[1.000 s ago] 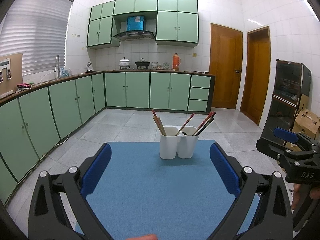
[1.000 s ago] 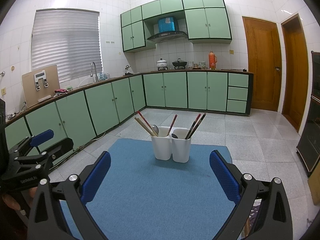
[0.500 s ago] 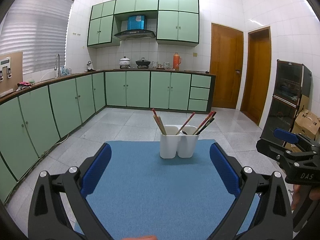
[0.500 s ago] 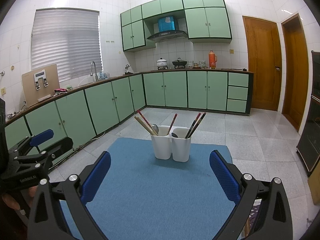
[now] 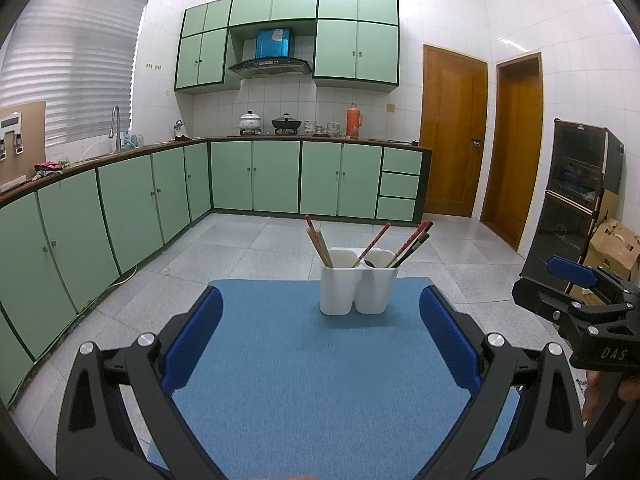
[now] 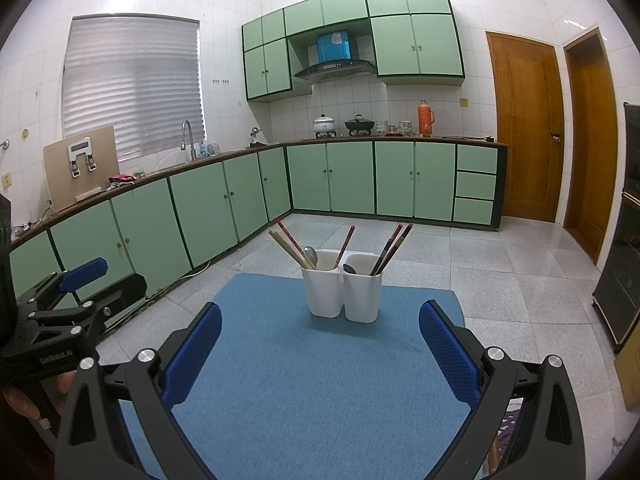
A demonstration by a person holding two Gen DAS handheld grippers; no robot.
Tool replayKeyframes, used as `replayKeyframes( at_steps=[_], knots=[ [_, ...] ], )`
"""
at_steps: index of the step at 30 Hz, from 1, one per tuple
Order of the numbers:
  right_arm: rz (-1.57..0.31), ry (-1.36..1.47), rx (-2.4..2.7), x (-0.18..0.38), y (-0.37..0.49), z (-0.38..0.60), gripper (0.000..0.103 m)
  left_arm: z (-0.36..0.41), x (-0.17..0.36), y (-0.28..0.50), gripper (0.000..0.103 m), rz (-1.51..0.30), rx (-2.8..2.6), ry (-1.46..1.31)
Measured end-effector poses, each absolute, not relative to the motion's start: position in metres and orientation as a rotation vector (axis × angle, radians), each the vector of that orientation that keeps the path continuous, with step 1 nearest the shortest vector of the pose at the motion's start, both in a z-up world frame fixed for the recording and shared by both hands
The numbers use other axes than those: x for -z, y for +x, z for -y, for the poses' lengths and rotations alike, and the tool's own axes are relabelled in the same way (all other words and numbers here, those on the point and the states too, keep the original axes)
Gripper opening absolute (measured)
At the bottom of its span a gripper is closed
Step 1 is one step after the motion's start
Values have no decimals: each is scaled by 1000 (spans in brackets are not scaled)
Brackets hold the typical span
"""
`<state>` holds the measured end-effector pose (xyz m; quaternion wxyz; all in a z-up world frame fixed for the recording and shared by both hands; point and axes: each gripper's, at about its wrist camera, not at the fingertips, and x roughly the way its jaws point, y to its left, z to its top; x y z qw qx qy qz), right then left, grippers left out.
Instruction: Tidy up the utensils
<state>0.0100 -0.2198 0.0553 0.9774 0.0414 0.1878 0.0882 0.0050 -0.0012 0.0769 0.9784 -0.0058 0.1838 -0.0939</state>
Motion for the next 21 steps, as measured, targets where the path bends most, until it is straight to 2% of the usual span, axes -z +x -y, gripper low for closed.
replayKeyframes(
  at_steps=[21],
  knots=[
    [-383,81,-176,-49,10,222,97,5,-74,8,96,-375,183,-15]
  ],
)
